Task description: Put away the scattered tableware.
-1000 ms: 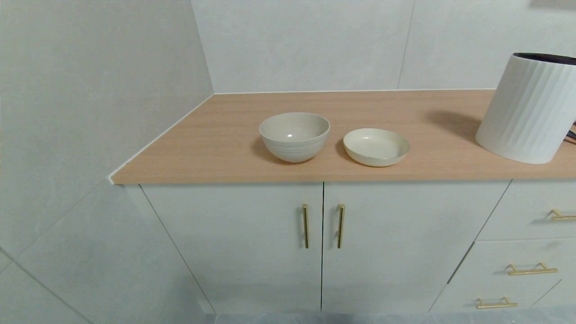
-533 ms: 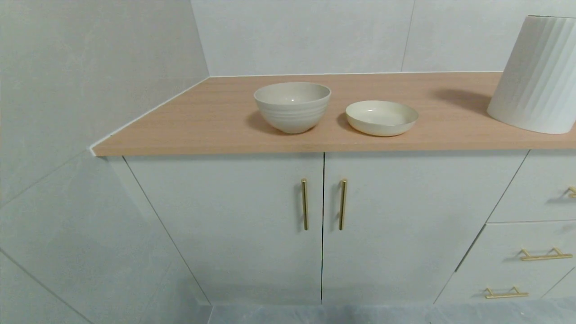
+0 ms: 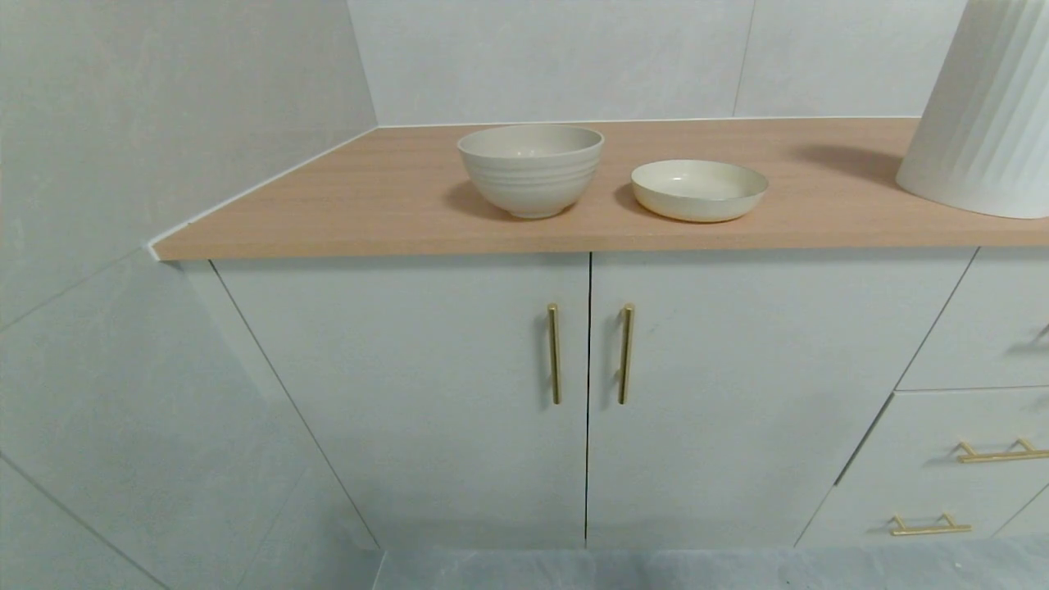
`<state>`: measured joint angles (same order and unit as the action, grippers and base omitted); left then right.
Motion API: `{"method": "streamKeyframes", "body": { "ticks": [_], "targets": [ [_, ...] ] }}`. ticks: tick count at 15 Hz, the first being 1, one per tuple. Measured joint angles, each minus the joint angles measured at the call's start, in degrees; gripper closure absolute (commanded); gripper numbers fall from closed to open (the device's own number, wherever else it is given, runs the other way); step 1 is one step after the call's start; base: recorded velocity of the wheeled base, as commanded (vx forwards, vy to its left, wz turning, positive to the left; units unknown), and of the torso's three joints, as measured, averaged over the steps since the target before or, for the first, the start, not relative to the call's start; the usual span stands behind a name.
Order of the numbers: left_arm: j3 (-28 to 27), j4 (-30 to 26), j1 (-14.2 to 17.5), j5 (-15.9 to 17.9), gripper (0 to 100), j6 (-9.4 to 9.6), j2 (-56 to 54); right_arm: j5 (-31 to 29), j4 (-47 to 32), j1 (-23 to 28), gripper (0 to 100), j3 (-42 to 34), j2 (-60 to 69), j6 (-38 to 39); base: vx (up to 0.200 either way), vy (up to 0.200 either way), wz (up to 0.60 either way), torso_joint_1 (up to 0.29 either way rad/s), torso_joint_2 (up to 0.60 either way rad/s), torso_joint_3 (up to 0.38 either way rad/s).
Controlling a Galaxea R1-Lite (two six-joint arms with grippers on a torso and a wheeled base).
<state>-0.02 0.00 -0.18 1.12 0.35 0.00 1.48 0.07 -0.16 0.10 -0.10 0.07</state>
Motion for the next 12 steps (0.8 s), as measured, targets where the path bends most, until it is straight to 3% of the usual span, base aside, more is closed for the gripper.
{"method": "streamKeyframes", "body": {
  "ticks": [8,12],
  "targets": [
    [0.0,0.0,0.0,0.0,0,0.0,0.0,0.2,2.0,0.0,0,0.8,0.0,0.2,0.0,0.0,0.0,0.0,0.0,0.0],
    [0.0,0.0,0.0,0.0,0,0.0,0.0,10.2,-0.3,-0.2,0,6.4,-2.7,1.2,0.0,0.0,0.0,0.0,0.0,0.0]
  ]
}}
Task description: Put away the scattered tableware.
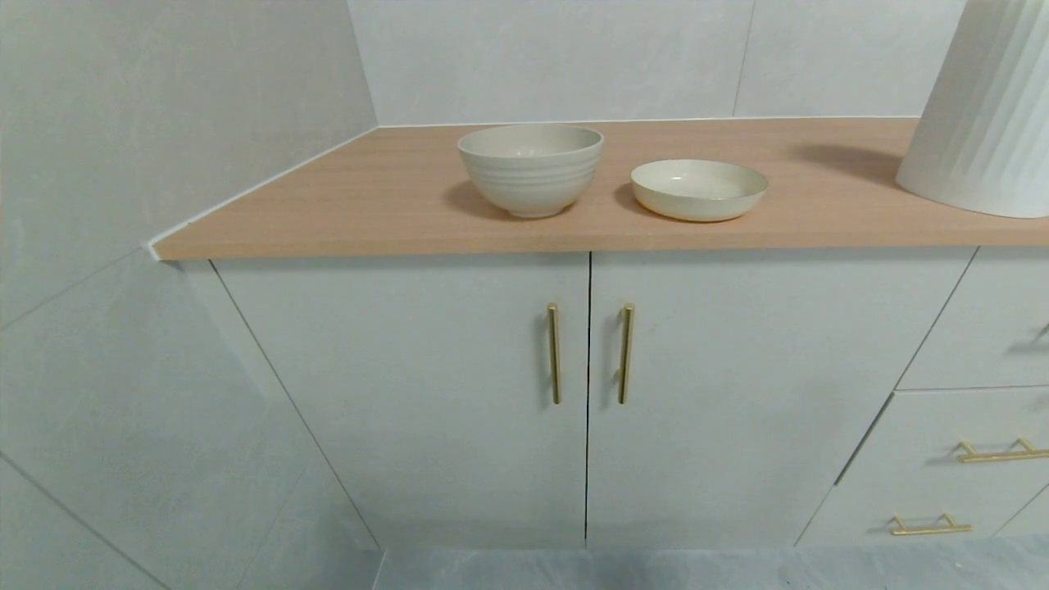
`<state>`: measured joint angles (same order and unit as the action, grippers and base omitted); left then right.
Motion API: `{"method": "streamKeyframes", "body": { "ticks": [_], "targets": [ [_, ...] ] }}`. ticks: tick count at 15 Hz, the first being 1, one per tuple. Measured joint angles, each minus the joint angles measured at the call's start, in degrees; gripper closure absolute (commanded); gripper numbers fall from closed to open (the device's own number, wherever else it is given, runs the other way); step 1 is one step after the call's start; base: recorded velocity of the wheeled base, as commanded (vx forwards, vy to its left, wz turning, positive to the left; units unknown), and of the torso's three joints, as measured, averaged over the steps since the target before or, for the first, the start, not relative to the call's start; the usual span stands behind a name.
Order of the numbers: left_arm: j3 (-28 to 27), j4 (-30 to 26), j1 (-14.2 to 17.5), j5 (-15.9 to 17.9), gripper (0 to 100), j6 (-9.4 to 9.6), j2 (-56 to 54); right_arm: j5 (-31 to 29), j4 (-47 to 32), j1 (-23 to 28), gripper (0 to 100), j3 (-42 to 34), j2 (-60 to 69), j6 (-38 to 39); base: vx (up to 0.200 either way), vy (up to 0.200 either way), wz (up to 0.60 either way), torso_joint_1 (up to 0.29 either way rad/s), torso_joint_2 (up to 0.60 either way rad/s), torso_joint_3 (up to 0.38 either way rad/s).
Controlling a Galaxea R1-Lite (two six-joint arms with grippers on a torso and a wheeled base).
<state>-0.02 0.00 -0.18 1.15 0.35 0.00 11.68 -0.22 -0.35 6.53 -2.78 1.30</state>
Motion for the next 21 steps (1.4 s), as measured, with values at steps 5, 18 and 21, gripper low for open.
{"method": "streamKeyframes", "body": {
  "ticks": [5,18,21],
  "targets": [
    [0.0,0.0,0.0,0.0,0,0.07,0.0,9.9,-2.6,-1.5,0,4.5,-18.0,-3.4,0.0,0.0,0.0,0.0,0.0,0.0],
    [0.0,0.0,0.0,0.0,0,0.18,0.0,2.7,29.7,-32.1,0,24.3,-81.7,-4.6,0.0,0.0,0.0,0.0,0.0,0.0],
    [0.0,0.0,0.0,0.0,0,0.18,0.0,0.6,31.7,-36.4,0,35.3,-91.7,3.8,0.0,0.0,0.0,0.0,0.0,0.0]
  ]
}}
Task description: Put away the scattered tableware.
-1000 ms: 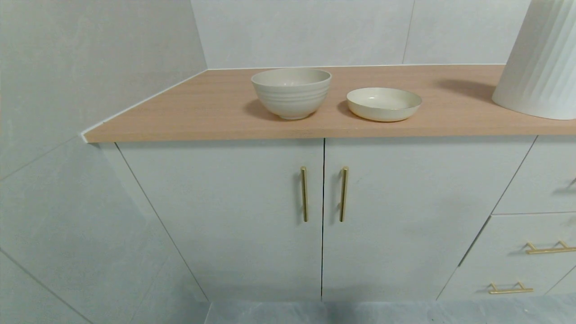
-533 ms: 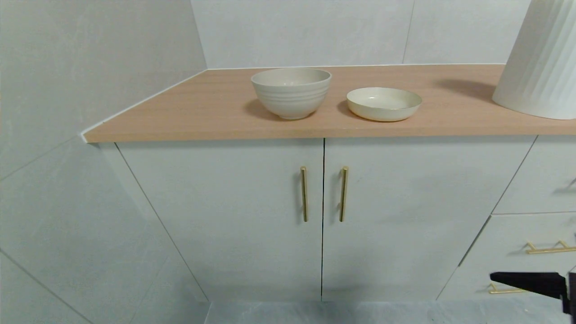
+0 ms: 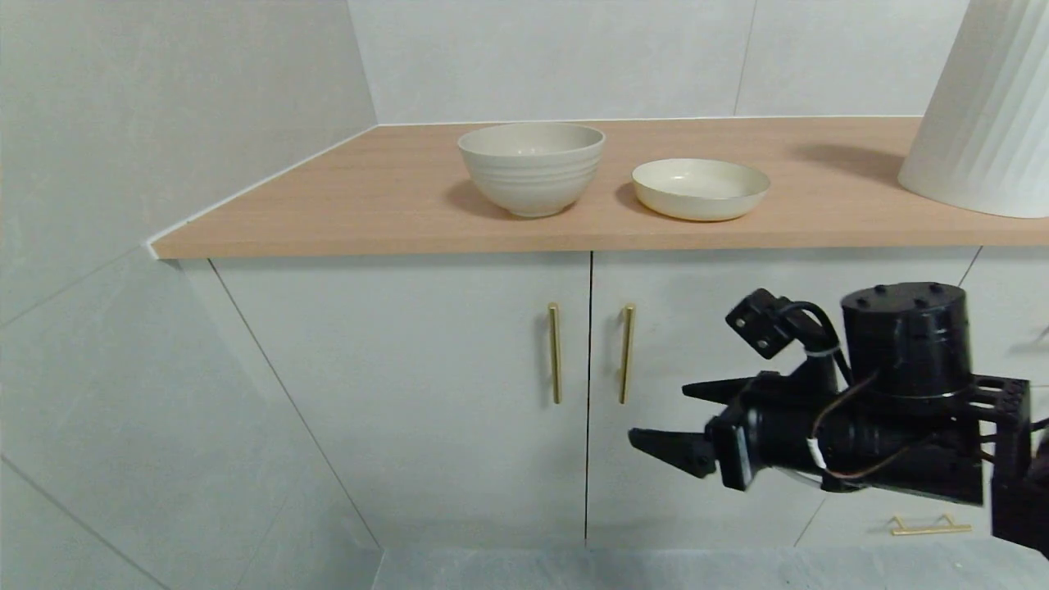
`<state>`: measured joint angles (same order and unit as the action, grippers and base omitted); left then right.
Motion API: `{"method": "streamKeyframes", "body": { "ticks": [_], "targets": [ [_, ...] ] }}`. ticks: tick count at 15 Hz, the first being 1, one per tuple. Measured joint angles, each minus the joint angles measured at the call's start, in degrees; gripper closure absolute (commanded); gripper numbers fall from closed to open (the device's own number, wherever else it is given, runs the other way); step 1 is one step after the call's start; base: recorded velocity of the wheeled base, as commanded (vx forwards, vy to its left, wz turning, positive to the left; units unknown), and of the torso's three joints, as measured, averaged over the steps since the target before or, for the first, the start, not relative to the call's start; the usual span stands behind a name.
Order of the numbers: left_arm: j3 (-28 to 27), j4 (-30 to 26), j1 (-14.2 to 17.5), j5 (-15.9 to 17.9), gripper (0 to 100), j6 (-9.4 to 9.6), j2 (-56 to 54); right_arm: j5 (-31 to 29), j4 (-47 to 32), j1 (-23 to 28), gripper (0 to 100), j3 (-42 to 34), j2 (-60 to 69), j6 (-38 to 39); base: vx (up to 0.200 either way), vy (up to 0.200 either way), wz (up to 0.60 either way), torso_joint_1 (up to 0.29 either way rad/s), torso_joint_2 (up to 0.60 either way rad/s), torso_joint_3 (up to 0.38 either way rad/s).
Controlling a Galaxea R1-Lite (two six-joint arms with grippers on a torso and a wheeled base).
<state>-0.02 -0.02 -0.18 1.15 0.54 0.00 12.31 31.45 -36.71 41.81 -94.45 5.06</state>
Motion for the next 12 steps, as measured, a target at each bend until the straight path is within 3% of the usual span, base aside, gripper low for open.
{"method": "streamKeyframes", "body": {
  "ticks": [6,12],
  "targets": [
    [0.0,0.0,0.0,0.0,0,-0.07,0.0,-1.3,10.3,0.2,0,6.8,-9.9,6.8,0.0,0.0,0.0,0.0,0.0,0.0],
    [0.0,0.0,0.0,0.0,0,-0.07,0.0,-1.4,10.7,2.0,0,9.4,-13.0,9.8,0.0,0.0,0.0,0.0,0.0,0.0]
  ]
}}
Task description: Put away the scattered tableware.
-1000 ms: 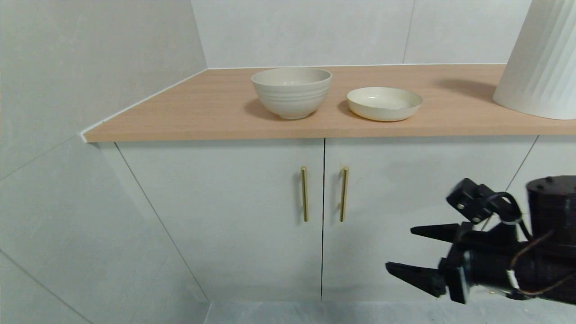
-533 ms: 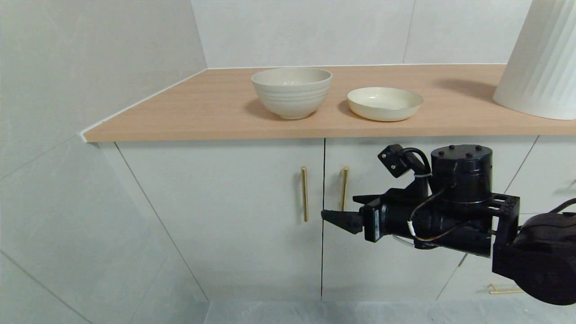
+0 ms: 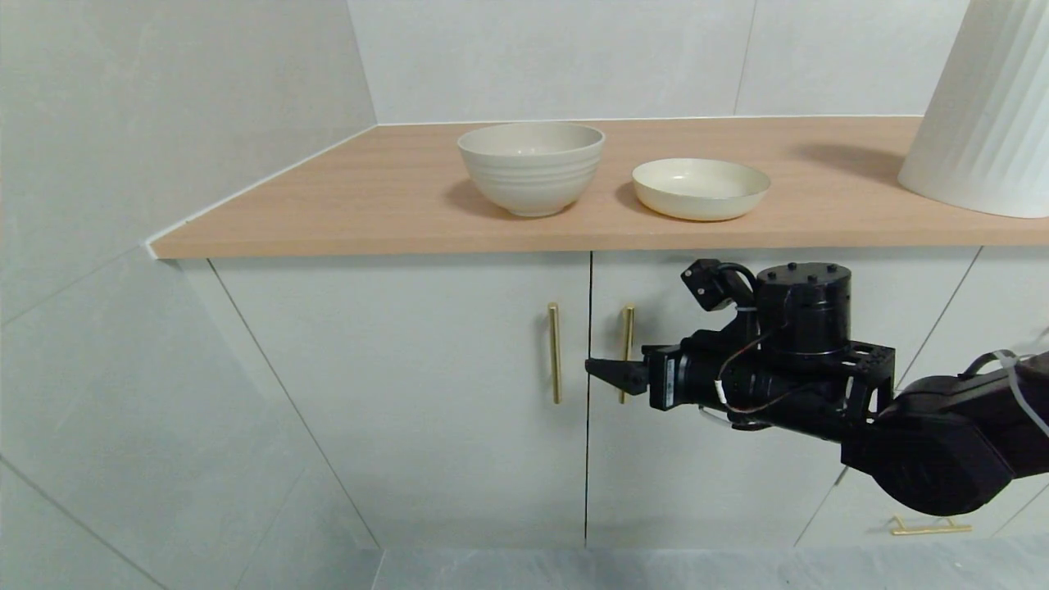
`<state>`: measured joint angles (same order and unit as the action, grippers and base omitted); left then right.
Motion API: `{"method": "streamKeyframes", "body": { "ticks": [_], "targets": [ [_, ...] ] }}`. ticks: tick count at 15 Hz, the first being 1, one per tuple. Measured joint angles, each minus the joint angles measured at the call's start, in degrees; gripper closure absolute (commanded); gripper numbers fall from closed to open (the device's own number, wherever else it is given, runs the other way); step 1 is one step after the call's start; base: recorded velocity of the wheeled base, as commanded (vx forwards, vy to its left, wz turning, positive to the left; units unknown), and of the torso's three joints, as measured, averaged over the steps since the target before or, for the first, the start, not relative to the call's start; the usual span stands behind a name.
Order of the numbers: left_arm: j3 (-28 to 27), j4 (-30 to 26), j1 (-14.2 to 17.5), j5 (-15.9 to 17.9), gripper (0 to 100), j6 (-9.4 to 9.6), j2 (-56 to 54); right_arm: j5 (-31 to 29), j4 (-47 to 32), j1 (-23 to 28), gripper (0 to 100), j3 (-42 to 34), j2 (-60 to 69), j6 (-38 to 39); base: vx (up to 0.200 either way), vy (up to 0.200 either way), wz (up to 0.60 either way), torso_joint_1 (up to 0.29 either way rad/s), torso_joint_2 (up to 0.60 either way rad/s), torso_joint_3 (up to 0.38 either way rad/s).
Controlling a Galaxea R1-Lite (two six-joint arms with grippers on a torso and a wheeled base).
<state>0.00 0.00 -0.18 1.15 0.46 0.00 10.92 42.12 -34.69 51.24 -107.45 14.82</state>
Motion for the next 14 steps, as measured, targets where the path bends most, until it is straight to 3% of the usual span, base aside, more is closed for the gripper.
{"method": "streamKeyframes", "body": {
  "ticks": [5,14],
  "targets": [
    [0.0,0.0,0.0,0.0,0,-0.02,0.0,0.1,8.1,-0.1,0,0.5,-3.4,2.4,0.0,0.0,0.0,0.0,0.0,0.0],
    [0.0,0.0,0.0,0.0,0,-0.06,0.0,0.6,8.4,-2.2,0,-0.5,-4.0,5.3,0.0,0.0,0.0,0.0,0.0,0.0]
  ]
}}
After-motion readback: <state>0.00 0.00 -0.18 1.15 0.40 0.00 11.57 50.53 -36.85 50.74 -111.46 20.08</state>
